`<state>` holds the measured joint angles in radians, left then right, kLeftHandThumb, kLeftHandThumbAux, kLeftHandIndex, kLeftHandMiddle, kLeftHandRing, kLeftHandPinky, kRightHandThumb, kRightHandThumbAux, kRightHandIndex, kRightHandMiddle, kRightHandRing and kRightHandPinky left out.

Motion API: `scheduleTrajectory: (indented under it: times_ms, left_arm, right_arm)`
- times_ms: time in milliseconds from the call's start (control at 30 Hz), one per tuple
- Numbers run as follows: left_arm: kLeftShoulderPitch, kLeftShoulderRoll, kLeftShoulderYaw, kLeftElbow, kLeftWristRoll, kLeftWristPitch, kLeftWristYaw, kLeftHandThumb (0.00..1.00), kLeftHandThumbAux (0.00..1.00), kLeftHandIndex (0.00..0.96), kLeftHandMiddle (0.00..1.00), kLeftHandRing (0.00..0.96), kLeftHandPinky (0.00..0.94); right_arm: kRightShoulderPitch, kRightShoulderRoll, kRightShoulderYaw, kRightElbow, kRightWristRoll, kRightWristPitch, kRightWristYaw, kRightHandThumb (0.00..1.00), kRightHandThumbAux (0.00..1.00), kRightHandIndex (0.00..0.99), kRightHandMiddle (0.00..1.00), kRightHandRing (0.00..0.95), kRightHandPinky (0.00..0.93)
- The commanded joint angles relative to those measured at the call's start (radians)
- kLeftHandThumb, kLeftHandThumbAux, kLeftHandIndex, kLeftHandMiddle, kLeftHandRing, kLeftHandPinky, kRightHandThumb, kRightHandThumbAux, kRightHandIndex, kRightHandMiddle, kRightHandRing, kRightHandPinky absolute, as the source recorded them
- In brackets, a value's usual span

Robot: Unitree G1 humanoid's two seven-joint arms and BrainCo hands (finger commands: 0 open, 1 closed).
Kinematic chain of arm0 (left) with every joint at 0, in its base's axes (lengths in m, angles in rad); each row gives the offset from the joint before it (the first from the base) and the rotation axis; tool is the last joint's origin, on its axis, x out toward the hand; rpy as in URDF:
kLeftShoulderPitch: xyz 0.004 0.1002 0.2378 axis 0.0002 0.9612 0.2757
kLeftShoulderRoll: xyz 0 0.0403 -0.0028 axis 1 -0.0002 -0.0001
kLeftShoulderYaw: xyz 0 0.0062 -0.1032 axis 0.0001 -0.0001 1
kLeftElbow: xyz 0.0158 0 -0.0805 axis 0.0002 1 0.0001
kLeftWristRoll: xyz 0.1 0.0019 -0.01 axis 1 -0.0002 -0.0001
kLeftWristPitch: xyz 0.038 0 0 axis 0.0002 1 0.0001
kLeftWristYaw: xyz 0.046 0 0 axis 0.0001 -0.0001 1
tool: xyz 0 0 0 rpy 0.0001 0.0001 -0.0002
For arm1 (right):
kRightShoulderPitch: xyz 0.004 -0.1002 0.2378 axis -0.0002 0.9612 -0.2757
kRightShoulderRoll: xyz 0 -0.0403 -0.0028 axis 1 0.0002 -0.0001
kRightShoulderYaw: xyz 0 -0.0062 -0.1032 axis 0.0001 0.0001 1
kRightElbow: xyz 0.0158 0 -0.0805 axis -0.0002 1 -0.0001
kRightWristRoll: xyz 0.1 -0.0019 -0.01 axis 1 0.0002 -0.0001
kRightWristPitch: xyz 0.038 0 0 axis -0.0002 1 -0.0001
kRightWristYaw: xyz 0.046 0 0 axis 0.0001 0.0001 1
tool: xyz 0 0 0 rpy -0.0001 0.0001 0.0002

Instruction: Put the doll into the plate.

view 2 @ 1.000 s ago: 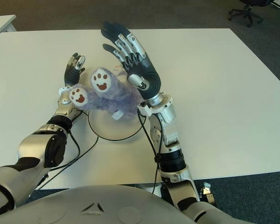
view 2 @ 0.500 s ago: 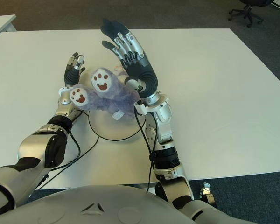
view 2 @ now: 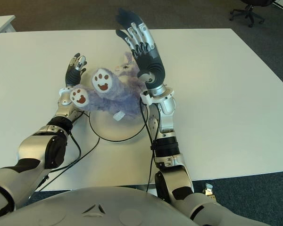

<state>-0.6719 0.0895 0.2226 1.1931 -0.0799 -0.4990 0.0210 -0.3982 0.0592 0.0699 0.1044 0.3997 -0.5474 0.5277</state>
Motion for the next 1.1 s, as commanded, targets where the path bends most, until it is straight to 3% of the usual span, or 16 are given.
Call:
scheduleTrajectory:
  times_ms: [33, 267, 333, 433, 667, 867, 1100]
  left_arm:
    - [0.096, -0.023, 0.005, 0.081, -0.002, 0.075, -0.013, 0.0, 0.374, 0.018, 0.118, 0.114, 0.065]
    - [0.096, -0.021, 0.005, 0.08, -0.002, 0.081, -0.015, 0.0, 0.373, 0.018, 0.113, 0.11, 0.074]
    - [0.095, -0.02, 0.006, 0.08, -0.003, 0.083, -0.016, 0.0, 0.372, 0.016, 0.114, 0.112, 0.087]
    - [0.095, -0.019, 0.007, 0.08, -0.003, 0.084, -0.017, 0.0, 0.373, 0.018, 0.117, 0.113, 0.062]
    - [0.095, -0.017, 0.005, 0.08, 0.0, 0.084, -0.016, 0.0, 0.374, 0.013, 0.117, 0.111, 0.048]
    - [0.094, -0.016, 0.008, 0.081, -0.003, 0.087, -0.02, 0.0, 0.378, 0.008, 0.111, 0.106, 0.074]
    - [0.092, -0.014, 0.011, 0.081, -0.003, 0.089, -0.017, 0.0, 0.385, 0.014, 0.12, 0.117, 0.074]
  right_arm:
    - [-0.022, 0.046, -0.01, -0.003, 0.002, 0.036, -0.059, 0.126, 0.462, 0.0, 0.015, 0.0, 0.0]
    - [-0.029, 0.092, -0.031, -0.016, 0.015, 0.053, -0.14, 0.198, 0.517, 0.025, 0.04, 0.003, 0.006]
    - [-0.032, 0.108, -0.037, -0.03, 0.046, 0.085, -0.172, 0.323, 0.59, 0.117, 0.065, 0.016, 0.03]
    - [-0.031, 0.112, -0.039, -0.043, 0.056, 0.096, -0.199, 0.362, 0.622, 0.137, 0.07, 0.014, 0.016]
    - [-0.03, 0.111, -0.034, -0.052, 0.029, 0.086, -0.249, 0.323, 0.648, 0.123, 0.069, 0.018, 0.03]
    - [-0.023, 0.111, -0.025, -0.059, 0.0, 0.075, -0.288, 0.217, 0.659, 0.088, 0.046, 0.0, 0.0]
    - [-0.032, 0.121, -0.023, -0.033, -0.039, 0.01, -0.318, 0.152, 0.635, 0.056, 0.032, 0.0, 0.0]
